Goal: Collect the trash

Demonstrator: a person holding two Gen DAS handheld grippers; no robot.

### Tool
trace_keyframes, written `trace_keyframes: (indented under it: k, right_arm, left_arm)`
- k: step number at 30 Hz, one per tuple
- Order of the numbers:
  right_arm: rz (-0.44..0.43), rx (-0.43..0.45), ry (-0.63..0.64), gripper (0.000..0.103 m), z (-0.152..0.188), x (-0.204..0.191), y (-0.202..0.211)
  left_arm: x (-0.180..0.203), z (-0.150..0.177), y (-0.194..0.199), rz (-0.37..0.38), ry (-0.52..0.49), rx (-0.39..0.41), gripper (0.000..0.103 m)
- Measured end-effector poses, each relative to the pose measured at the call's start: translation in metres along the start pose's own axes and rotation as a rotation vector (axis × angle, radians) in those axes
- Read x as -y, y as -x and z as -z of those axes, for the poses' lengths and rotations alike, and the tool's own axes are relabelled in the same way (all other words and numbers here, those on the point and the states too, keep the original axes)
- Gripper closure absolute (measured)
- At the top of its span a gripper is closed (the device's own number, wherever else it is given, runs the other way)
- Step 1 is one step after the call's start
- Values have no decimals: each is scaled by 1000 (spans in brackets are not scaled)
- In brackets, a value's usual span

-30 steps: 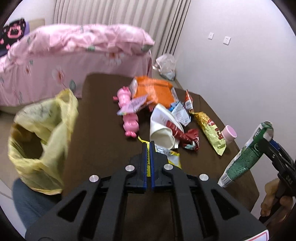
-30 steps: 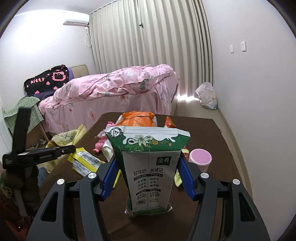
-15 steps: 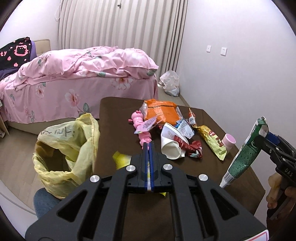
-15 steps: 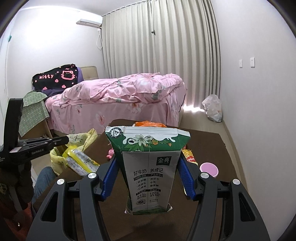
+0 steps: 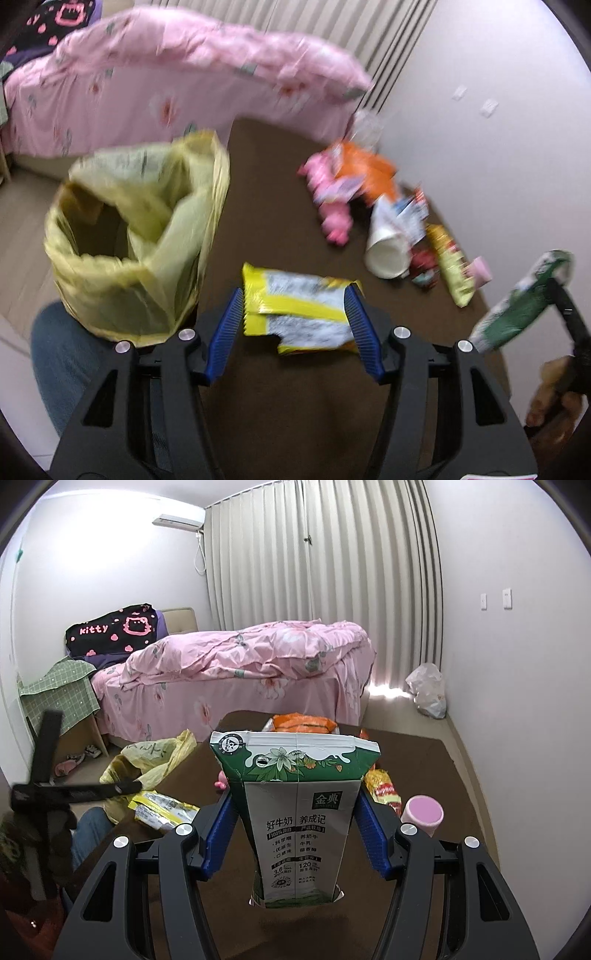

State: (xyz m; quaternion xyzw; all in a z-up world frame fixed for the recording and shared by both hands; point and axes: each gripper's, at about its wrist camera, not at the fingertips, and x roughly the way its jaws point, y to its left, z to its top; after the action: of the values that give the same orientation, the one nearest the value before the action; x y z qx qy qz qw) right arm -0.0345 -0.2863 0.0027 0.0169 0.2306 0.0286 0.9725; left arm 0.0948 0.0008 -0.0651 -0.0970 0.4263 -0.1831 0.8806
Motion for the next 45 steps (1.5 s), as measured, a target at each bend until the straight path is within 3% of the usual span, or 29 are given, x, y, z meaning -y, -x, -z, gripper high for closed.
trace_keyframes:
  k: [2, 3, 6, 10, 12, 15, 21, 29, 38, 45]
  right_arm:
    - [3, -10, -5, 46, 2, 2, -3]
    - [5, -13, -10, 46, 3, 4, -4]
    - [11, -11, -15, 46, 4, 5, -3]
    - [19, -3, -27, 46, 4, 9, -1]
    - [19, 3, -36, 46, 3, 10, 0]
    - [5, 13, -41, 46, 0, 9, 1]
    - [-27, 58, 15, 46, -14, -9, 4]
    - [-167, 128, 93, 46, -50, -48, -7]
    - [-367, 122, 203, 46, -96, -117, -78]
    - [-525, 53, 146, 46, -119, -158, -154]
  left_arm:
    - [0, 3, -24, -24, 22, -76, 50]
    - [1, 3, -27, -32, 21, -71, 51]
    - [9, -1, -27, -46, 6, -31, 73]
    - [27, -5, -3, -48, -73, 68, 82]
    - [35, -6, 13, -44, -116, 109, 93]
    - [41, -8, 33, -48, -153, 159, 96]
    - [43, -18, 63, -94, -193, 233, 99]
    - [15, -30, 92, -154, -153, 311, 99]
    - [-49, -55, 101, -248, -16, 376, 99]
    - [-86, -69, 99, -303, 96, 453, 99]
